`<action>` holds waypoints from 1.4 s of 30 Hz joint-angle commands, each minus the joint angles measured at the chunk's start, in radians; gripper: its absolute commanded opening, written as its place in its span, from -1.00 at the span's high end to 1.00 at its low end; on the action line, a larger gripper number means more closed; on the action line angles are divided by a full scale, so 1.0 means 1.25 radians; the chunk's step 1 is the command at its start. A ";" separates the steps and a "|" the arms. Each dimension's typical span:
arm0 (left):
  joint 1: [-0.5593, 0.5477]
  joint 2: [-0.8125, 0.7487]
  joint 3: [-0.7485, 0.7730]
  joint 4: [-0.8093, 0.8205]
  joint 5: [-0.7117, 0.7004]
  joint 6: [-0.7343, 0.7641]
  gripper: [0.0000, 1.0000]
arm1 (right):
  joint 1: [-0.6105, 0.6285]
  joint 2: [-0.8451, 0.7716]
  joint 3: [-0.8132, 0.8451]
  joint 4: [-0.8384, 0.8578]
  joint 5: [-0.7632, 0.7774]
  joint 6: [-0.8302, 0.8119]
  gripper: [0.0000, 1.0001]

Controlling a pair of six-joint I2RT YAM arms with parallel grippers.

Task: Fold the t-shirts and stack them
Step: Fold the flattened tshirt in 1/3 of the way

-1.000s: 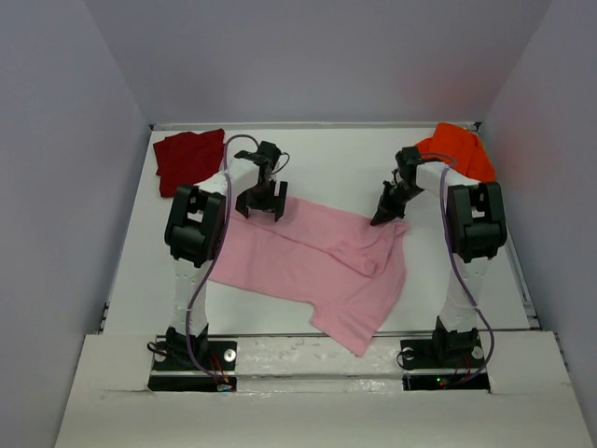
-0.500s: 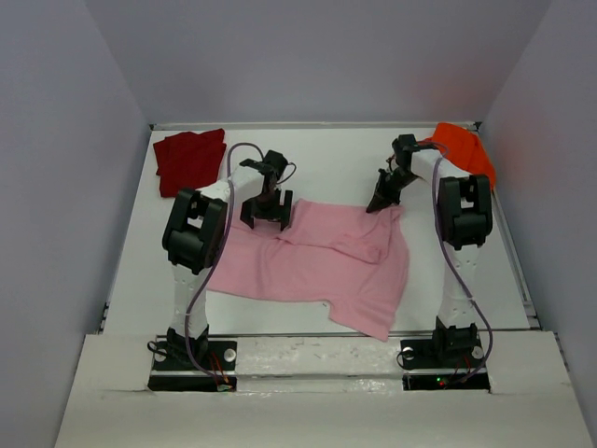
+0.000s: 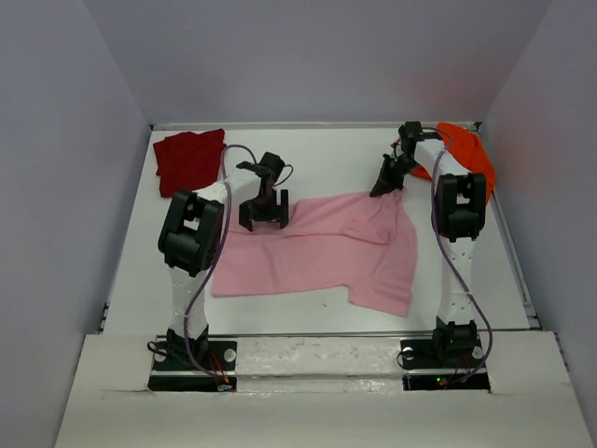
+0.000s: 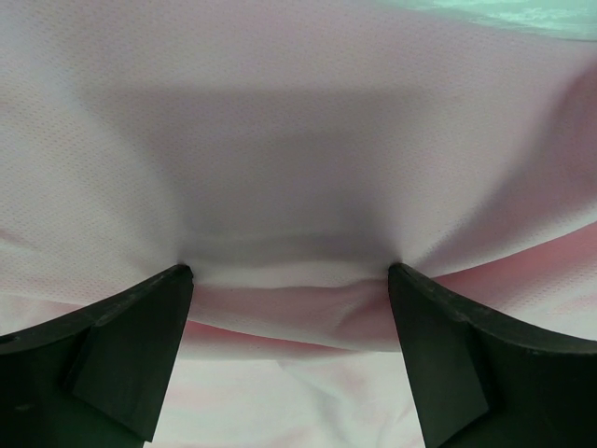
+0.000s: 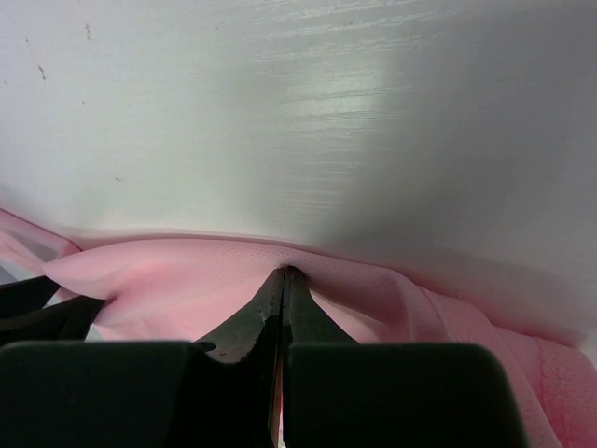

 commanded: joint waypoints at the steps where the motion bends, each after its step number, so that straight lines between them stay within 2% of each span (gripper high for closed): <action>1: 0.049 -0.030 -0.037 0.010 -0.011 -0.041 -0.98 | -0.009 0.025 0.022 -0.017 0.039 -0.030 1.00; 4: 0.067 -0.016 -0.012 0.023 -0.013 -0.039 -0.98 | -0.009 0.025 0.021 -0.017 0.029 -0.033 1.00; 7: 0.070 0.031 0.069 -0.005 -0.047 -0.028 -0.98 | -0.009 0.022 0.017 -0.015 0.026 -0.034 1.00; 12: 0.072 0.075 0.170 -0.023 -0.036 -0.037 -0.98 | -0.009 0.015 0.012 -0.017 0.022 -0.037 1.00; 16: 0.070 0.078 0.177 -0.022 -0.034 -0.041 -0.98 | -0.009 0.013 0.016 -0.017 0.006 -0.045 1.00; 17: 0.070 0.073 0.177 -0.021 -0.037 -0.042 -0.98 | -0.009 0.008 0.020 -0.018 0.002 -0.048 0.87; 18: 0.070 0.067 0.177 -0.018 -0.044 -0.043 -0.98 | -0.009 0.001 0.022 -0.015 0.000 -0.052 0.44; 20: 0.071 0.035 0.176 -0.009 -0.054 -0.046 -0.98 | -0.009 -0.027 0.039 -0.009 -0.007 -0.055 -0.16; 23: 0.070 -0.042 0.165 0.038 -0.060 -0.039 -0.98 | -0.009 -0.074 0.081 -0.013 -0.011 -0.060 -0.20; 26: 0.070 -0.118 0.170 0.061 -0.070 -0.024 -0.98 | -0.016 -0.129 0.112 -0.012 -0.026 -0.058 -0.37; 29: 0.070 -0.165 0.190 0.058 -0.063 -0.009 -0.98 | -0.016 -0.166 0.114 -0.019 -0.069 -0.046 -0.37; 31: 0.070 -0.202 0.191 0.050 -0.042 -0.009 -0.98 | -0.016 -0.204 0.084 -0.025 -0.094 -0.037 -0.36; 33: 0.069 -0.253 0.151 0.064 0.018 -0.015 -0.98 | -0.016 -0.255 0.018 -0.037 -0.107 -0.035 -0.20; 34: 0.069 -0.277 0.128 0.075 0.033 -0.012 -0.98 | -0.016 -0.278 -0.013 -0.037 -0.107 -0.039 -0.19; 39: 0.066 -0.413 -0.078 0.109 0.118 -0.014 -0.98 | -0.016 -0.420 -0.219 -0.037 -0.088 -0.064 -0.36; 42: 0.072 -0.456 -0.162 0.126 0.188 -0.004 -0.98 | -0.016 -0.485 -0.374 0.012 -0.172 -0.072 -0.36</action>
